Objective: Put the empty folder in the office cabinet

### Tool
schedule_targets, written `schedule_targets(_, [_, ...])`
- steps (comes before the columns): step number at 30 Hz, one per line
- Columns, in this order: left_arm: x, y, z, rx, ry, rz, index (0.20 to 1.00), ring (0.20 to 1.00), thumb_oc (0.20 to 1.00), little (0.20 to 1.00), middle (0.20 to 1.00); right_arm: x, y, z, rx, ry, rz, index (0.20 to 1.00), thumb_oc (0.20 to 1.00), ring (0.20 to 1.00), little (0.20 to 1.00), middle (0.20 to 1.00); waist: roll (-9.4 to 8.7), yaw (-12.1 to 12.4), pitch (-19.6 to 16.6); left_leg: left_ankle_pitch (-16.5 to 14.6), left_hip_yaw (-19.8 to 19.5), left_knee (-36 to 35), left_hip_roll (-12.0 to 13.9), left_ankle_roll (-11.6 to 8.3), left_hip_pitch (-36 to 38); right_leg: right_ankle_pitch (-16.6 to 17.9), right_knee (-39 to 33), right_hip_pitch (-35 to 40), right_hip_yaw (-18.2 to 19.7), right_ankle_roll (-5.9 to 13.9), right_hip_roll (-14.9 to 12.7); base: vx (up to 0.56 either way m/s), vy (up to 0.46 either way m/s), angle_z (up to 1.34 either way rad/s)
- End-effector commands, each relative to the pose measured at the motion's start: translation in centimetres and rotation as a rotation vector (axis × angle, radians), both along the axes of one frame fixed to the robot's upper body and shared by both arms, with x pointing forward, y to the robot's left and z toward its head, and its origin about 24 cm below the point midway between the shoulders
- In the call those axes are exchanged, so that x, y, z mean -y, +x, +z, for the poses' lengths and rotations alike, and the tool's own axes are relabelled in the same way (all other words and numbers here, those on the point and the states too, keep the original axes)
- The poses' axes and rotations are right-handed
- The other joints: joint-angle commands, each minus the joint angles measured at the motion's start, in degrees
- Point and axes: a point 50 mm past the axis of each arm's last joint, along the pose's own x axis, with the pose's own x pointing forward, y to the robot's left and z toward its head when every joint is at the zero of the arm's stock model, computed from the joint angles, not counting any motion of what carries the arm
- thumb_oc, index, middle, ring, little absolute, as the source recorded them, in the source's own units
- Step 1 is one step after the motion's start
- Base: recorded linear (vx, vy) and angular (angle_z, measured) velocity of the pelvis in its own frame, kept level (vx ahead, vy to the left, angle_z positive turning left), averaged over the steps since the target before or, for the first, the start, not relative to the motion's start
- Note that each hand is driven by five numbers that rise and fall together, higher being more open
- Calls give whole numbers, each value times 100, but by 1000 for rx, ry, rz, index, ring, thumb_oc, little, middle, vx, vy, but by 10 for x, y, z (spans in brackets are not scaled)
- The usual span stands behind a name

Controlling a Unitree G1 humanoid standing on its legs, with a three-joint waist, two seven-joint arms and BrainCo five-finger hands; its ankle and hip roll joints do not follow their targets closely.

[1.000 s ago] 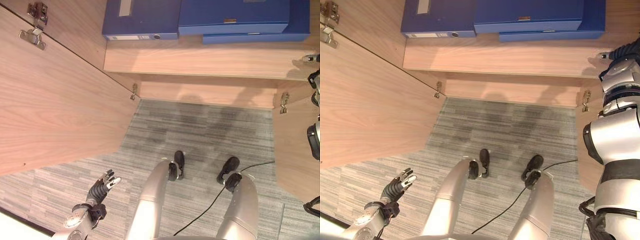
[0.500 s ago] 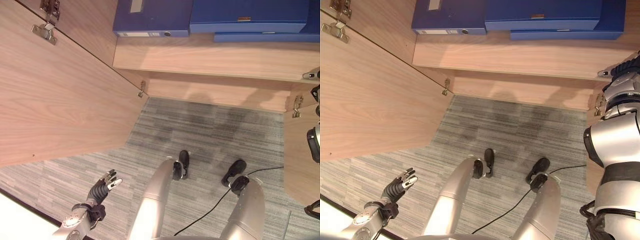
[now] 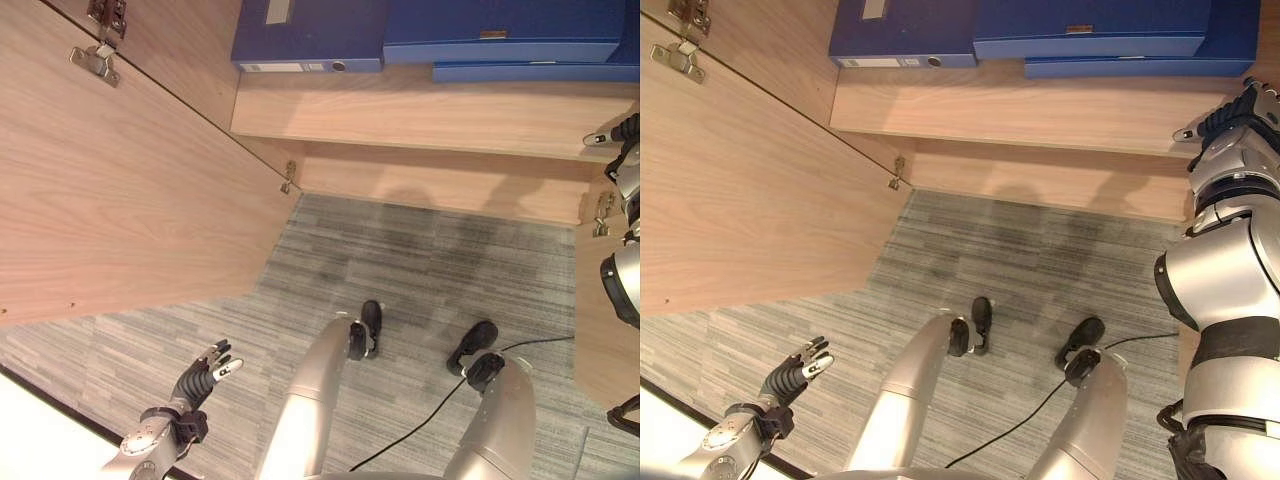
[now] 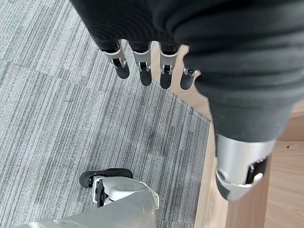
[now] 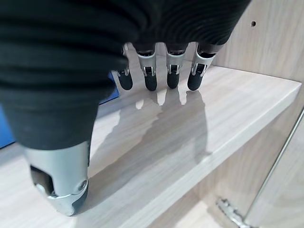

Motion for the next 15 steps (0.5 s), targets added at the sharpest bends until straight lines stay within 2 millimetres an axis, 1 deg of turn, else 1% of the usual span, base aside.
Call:
schedule_targets(1, [-21, -10, 5, -5, 87, 37, 1000, 1000, 1000, 1000, 1000, -29, 18, 11, -32, -45, 159, 1000, 1000, 1000, 1000, 1000, 351, 173, 218, 449, -439, -968, -43, -148, -181, -502, -152, 348, 291, 288, -125, 0, 0, 0])
schedule_targets(4, [-23, -9, 7, 8, 96, 53, 1000, 1000, 1000, 1000, 1000, -40, 25, 5, -29, -14, 200, 1000, 1000, 1000, 1000, 1000, 354, 178, 236, 444, -430, -960, -56, -145, -183, -515, -138, 339, 317, 283, -127, 0, 0, 0])
schedule_targets(8, [-23, -8, 7, 11, 101, 66, 1000, 1000, 1000, 1000, 1000, -57, 33, 4, -16, 17, 263, 1000, 1000, 1000, 1000, 1000, 351, 172, 254, 433, -407, -878, -68, -144, -252, -527, -69, 281, 341, 266, -148, 0, 0, 0])
schedule_targets(9, [-23, -8, 6, 7, 104, 68, 1000, 1000, 1000, 1000, 1000, -61, 35, 3, -15, 24, 280, 1000, 1000, 1000, 1000, 1000, 348, 181, 253, 430, -410, -871, -73, -145, -255, -530, -67, 278, 341, 262, -151, 0, 0, 0])
schedule_targets(10, [-24, -8, 6, 12, 105, 80, 1000, 1000, 1000, 1000, 1000, -72, 40, 0, -5, 53, 322, 1000, 1000, 1000, 1000, 1000, 340, 190, 259, 426, -409, -861, -73, -142, -261, -539, -49, 271, 342, 253, -158, 0, 0, 0])
schedule_targets(11, [-24, -8, 6, 11, 105, 80, 1000, 1000, 1000, 1000, 1000, -73, 40, 0, -5, 54, 322, 1000, 1000, 1000, 1000, 1000, 338, 187, 258, 425, -409, -861, -73, -142, -261, -539, -48, 271, 343, 253, -158, 0, 0, 0])
schedule_targets(12, [-25, -8, 6, 10, 108, 82, 1000, 1000, 1000, 1000, 1000, -77, 42, 0, 0, 62, 340, 1000, 1000, 1000, 1000, 1000, 336, 191, 262, 426, -403, -851, -74, -143, -268, -535, -46, 265, 351, 253, -160, 0, 0, 0])
schedule_targets(13, [-24, -9, 4, 4, 102, 89, 1000, 1000, 1000, 1000, 1000, -87, 46, -2, 6, 81, 372, 1000, 1000, 1000, 1000, 1000, 341, 200, 272, 433, -396, -862, -74, -141, -284, -534, -50, 254, 360, 246, -161, 0, 0, 0])
schedule_targets(14, [-24, -9, 4, 4, 103, 89, 1000, 1000, 1000, 1000, 1000, -87, 46, -2, 6, 81, 372, 1000, 1000, 1000, 1000, 1000, 339, 198, 272, 433, -396, -862, -74, -141, -284, -534, -50, 253, 361, 246, -161, 0, 0, 0])
schedule_targets(15, [-23, -8, 5, 8, 101, 88, 1000, 1000, 1000, 1000, 1000, -92, 48, -3, 9, 89, 388, 1000, 1000, 1000, 1000, 1000, 344, 200, 278, 435, -395, -865, -76, -141, -290, -535, -55, 249, 360, 240, -157, 0, 0, 0])
